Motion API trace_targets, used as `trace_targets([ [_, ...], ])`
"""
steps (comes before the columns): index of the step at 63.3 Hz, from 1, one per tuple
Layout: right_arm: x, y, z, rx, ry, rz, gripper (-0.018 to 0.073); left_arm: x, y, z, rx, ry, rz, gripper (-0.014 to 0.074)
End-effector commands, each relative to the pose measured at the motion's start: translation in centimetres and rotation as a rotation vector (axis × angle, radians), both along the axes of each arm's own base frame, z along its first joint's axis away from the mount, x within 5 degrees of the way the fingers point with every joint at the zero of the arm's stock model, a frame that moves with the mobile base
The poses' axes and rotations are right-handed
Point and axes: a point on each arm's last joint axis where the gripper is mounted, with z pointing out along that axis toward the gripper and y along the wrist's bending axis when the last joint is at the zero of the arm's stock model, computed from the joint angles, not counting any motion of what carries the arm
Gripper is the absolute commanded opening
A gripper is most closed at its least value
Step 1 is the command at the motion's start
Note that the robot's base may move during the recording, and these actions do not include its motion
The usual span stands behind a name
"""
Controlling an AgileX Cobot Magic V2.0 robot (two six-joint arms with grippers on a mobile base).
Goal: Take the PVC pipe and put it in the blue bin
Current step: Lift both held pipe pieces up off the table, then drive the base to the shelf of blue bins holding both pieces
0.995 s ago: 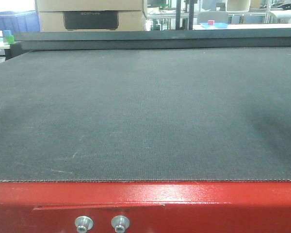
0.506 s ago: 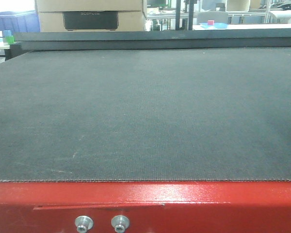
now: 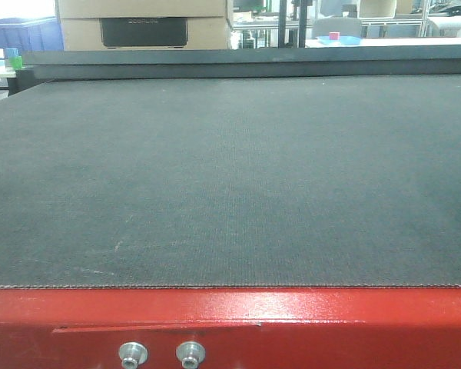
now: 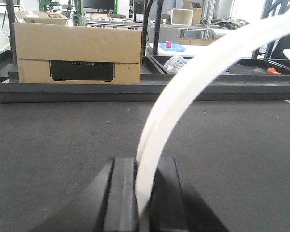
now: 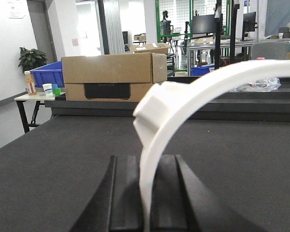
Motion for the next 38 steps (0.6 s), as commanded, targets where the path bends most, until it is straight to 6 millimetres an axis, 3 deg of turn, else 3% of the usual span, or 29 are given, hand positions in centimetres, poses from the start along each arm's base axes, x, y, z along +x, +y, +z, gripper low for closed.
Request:
trace_targets([
  [1,-0.09,-0.02,0.22,-0.015,-0.031,-0.002,-0.0169,-0.13,-0.05,0.35,-0.008,-0.033,-0.005,-0.0111],
  [38,-0.09,-0.02,0.22,-0.015,-0.031,-0.002,-0.0169,-0.13,-0.05,0.35,-0.008,-0.033,-0.005,-0.0111],
])
